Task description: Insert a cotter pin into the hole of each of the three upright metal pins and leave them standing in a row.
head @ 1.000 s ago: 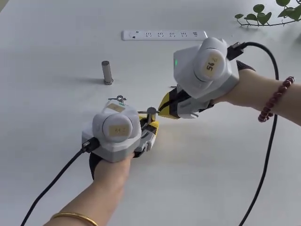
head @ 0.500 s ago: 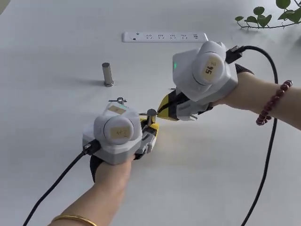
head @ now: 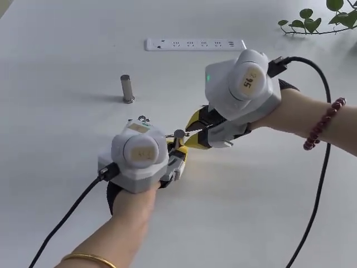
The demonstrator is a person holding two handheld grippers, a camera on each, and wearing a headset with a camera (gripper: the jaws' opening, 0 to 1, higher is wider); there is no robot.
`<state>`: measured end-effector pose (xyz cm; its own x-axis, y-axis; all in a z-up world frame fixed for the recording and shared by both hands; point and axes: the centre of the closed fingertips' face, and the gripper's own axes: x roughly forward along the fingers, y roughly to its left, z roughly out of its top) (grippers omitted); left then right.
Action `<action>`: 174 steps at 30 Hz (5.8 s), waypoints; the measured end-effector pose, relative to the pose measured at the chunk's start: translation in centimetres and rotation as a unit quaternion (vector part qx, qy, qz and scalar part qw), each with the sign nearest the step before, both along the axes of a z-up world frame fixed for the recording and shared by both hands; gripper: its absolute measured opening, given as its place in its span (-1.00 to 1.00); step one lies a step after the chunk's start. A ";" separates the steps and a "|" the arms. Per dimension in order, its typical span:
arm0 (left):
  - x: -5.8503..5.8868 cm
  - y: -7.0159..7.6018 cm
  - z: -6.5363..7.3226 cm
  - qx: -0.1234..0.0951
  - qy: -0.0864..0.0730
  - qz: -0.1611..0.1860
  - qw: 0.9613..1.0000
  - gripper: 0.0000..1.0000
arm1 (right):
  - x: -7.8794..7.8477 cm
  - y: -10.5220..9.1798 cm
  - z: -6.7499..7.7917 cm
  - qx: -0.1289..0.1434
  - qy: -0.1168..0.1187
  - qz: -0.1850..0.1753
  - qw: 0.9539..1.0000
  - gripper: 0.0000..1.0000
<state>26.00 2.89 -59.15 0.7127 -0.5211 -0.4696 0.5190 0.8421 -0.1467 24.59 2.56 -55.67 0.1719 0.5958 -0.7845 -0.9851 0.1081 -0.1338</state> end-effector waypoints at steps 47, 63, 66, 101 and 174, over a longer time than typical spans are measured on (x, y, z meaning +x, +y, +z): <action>-4.5 4.6 5.0 0.002 -0.016 -0.041 0.999 0.35 | -0.1 2.3 -1.6 0.002 0.051 0.006 0.999 -0.77; -4.4 6.8 6.5 -0.004 -0.032 -0.019 0.999 0.40 | -0.2 2.4 -1.4 0.007 0.056 0.006 0.998 -0.83; -4.4 7.0 6.7 -0.004 -0.036 -0.020 0.999 0.40 | -0.2 2.5 -1.4 0.007 0.058 0.006 0.998 -0.83; -5.1 7.4 6.8 0.003 -0.041 -0.035 0.999 0.40 | 3.2 1.8 -1.4 0.001 0.036 -0.017 0.999 -0.83; -4.7 8.7 7.2 -0.016 -0.055 -0.015 0.998 0.71 | 11.1 8.5 3.5 0.190 0.036 -0.159 0.968 -0.18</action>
<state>21.29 11.63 -51.96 0.7425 -0.5568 -0.3724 0.5586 0.8215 -0.1145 35.66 11.10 -52.20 0.3475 0.7696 -0.5357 -0.8991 0.4356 0.0425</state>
